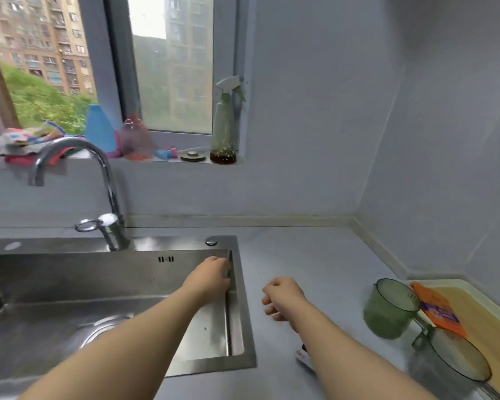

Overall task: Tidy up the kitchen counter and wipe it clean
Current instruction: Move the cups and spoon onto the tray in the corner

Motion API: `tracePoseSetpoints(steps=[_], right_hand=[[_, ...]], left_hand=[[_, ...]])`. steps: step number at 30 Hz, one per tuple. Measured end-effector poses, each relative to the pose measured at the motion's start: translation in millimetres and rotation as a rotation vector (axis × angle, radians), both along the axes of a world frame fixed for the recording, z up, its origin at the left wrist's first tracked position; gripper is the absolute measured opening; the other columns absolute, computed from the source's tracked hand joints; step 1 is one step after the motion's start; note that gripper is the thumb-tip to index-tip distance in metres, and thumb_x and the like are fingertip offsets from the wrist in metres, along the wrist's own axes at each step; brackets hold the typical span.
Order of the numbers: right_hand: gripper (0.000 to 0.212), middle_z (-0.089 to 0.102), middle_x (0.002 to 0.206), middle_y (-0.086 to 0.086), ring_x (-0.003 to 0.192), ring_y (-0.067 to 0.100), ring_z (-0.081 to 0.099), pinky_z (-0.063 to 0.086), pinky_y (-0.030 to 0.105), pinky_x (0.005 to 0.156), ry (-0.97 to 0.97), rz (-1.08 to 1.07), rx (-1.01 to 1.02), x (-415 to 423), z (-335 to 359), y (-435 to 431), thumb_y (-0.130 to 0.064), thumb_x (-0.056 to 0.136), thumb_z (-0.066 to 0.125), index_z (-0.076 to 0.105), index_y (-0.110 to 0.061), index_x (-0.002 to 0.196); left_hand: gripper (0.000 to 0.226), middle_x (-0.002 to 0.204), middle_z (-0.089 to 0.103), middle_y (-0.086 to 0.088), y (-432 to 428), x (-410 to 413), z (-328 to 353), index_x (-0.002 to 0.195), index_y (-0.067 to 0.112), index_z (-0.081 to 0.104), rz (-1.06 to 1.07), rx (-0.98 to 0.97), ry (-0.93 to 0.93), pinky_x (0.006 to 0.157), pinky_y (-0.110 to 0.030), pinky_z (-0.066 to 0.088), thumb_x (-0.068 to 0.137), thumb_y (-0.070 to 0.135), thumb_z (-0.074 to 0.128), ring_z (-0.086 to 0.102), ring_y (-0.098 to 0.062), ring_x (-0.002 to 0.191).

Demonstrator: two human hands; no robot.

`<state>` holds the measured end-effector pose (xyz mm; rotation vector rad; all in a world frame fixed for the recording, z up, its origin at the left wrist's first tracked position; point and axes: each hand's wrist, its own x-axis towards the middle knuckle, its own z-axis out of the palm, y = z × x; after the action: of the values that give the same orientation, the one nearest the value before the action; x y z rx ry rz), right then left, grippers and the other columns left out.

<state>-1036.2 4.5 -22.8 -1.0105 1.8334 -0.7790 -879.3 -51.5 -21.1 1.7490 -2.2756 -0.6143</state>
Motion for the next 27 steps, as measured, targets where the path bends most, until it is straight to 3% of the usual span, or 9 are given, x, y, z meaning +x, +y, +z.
tracePoseSetpoints(steps=[12,18,23,27], right_hand=[[0.025,0.054,0.063,0.004,0.043,0.016,0.046,0.029,0.017,0.040,-0.068,0.388,-0.102,320.6,1.7,-30.0,-0.005,0.089,0.043,0.050,-0.015,0.066],[0.016,0.057,0.081,0.008,0.060,0.017,0.053,0.040,0.021,0.050,-0.108,0.646,-0.045,486.0,-4.4,-21.1,-0.012,0.094,0.041,0.055,-0.014,0.087],[0.016,0.050,0.069,0.007,0.050,0.016,0.043,0.031,0.019,0.045,-0.132,0.752,-0.012,584.5,-8.1,-21.8,-0.007,0.092,0.041,0.052,-0.012,0.082],[0.016,0.052,0.074,0.010,0.056,0.021,0.049,0.038,0.025,0.050,-0.113,0.760,-0.035,642.5,-22.8,-40.4,-0.009,0.091,0.044,0.055,-0.011,0.079]], left_hand=[[0.036,0.130,0.057,-0.002,44.6,326.8,19.1,0.127,0.018,0.053,0.415,-0.043,0.099,0.099,-0.030,0.044,0.092,0.018,0.046,0.054,-0.019,0.118],[0.032,0.127,0.058,-0.003,92.1,484.5,15.2,0.125,0.020,0.053,0.681,-0.019,0.152,0.096,-0.031,0.048,0.094,0.020,0.049,0.057,-0.020,0.112],[0.034,0.126,0.057,-0.004,116.0,576.7,15.0,0.128,0.020,0.052,0.833,-0.019,0.174,0.091,-0.027,0.045,0.095,0.022,0.047,0.056,-0.021,0.110],[0.034,0.126,0.057,-0.002,114.4,625.0,7.9,0.128,0.020,0.052,0.886,-0.016,0.193,0.088,-0.024,0.043,0.094,0.022,0.046,0.055,-0.019,0.111]])
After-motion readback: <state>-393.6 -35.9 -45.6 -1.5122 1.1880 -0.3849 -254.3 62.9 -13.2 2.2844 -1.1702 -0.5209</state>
